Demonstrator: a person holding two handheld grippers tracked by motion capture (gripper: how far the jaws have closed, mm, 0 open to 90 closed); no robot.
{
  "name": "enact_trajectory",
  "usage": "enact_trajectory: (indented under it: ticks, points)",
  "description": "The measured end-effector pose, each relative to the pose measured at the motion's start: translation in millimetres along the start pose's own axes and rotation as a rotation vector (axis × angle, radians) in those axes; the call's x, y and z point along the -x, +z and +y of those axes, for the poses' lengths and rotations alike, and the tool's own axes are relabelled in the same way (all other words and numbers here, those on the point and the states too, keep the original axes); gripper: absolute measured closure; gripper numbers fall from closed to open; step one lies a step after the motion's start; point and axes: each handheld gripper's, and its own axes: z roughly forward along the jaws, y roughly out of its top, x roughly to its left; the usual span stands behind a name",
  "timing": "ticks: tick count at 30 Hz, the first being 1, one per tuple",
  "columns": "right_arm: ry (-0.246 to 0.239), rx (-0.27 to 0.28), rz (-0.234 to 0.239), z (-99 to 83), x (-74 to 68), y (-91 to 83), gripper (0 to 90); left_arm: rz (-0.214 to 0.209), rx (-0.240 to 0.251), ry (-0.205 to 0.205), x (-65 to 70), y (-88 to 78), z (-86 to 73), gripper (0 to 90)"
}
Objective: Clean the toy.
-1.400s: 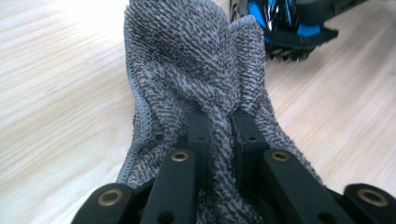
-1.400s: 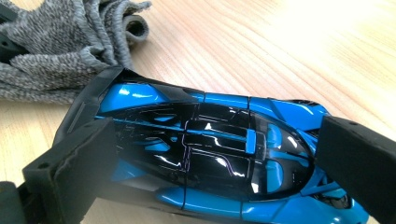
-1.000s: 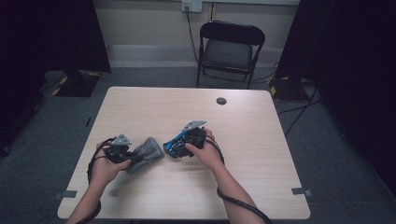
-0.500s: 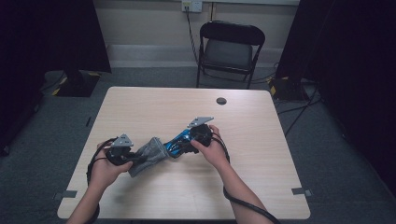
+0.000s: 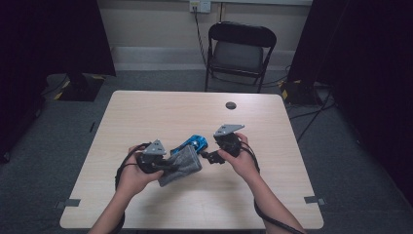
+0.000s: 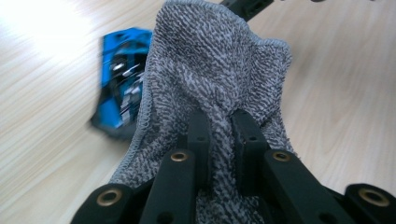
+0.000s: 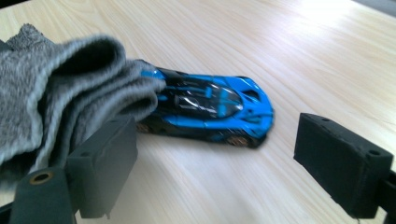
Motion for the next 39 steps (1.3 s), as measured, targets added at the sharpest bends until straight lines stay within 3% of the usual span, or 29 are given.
enact_trajectory:
  ticks: [13, 18, 28, 35, 39]
  points:
    - [0.045, 0.042, -0.040, -26.5, 26.6, -49.0, 12.6, -0.107, -0.031, 0.046, 24.2, 64.3, 22.9, 79.4]
    - [0.060, 0.035, -0.056, -37.4, 35.2, -57.9, 12.6, -0.139, -0.044, 0.088, 33.2, 87.4, 33.4, 79.1]
    - [0.102, 0.060, -0.075, -55.7, 46.1, -73.2, 12.6, -0.188, -0.062, 0.116, 47.0, 121.1, 41.8, 78.1]
    - [0.092, 0.070, -0.052, -55.8, 40.6, -77.6, 12.8, -0.171, -0.055, 0.111, 50.7, 119.9, 37.2, 69.0]
    - [0.079, 0.079, -0.036, -54.4, 33.6, -77.1, 12.9, -0.117, -0.001, 0.082, 49.4, 110.9, 34.7, 43.7]
